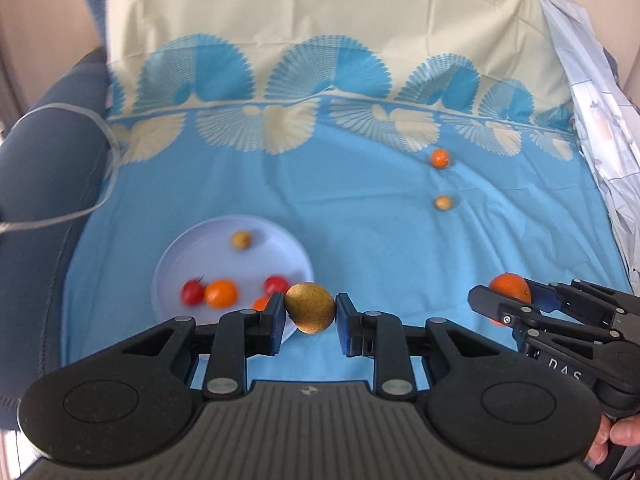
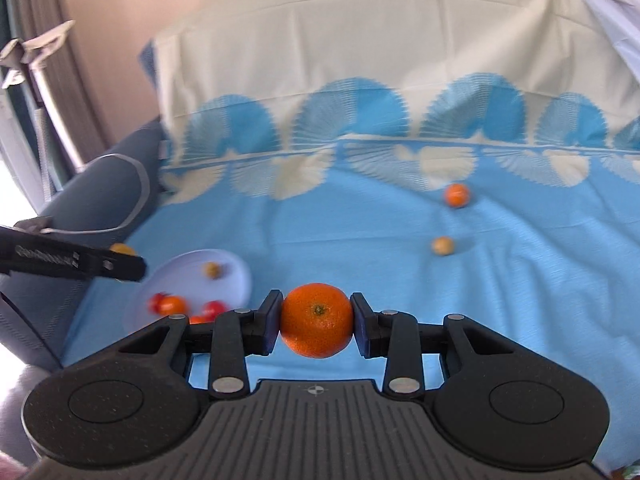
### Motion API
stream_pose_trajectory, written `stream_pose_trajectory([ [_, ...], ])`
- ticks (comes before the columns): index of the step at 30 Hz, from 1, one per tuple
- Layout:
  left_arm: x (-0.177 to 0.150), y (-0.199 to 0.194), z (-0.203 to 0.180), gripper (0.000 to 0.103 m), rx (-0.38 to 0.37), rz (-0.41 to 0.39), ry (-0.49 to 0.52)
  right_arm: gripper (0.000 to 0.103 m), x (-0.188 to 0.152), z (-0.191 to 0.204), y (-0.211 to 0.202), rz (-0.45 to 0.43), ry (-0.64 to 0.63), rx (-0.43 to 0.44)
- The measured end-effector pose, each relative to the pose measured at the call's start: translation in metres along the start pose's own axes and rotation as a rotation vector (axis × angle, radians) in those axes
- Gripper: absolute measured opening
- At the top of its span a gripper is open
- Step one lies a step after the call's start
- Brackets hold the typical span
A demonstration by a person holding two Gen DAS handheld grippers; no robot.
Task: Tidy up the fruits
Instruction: 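Carry both fruits toward the plate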
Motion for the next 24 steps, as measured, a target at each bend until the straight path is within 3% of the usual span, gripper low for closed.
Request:
stream_pose_trajectory([
  [5,-0.047,-0.024,0.035,0.029,0.017,0.042,-0.087,0.038,-0.015,0.065,-0.019,0.021,-0.077,0.073],
  [11,-0.08,-0.051,0.065,0.029,0.043,0.006,-0.137,0.038,-0.037,0.115,-0.037,0.048,-0.158,0.106],
  [24,-0.083,-0.066,0.083,0.029,0.032,-0.04,-0.19,0.038,-0.048,0.144,-0.047,0.066,-0.244,0.061],
])
Point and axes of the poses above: each gripper's, at about its wrist camera, not at the fingertips, and y roughly the way its jaws point, z to its left, x to its top, the point moved 2 cm from there along y, roughly the way its jaws point, and after that the axes turned 10 degrees about z, right-handed, at the moved point
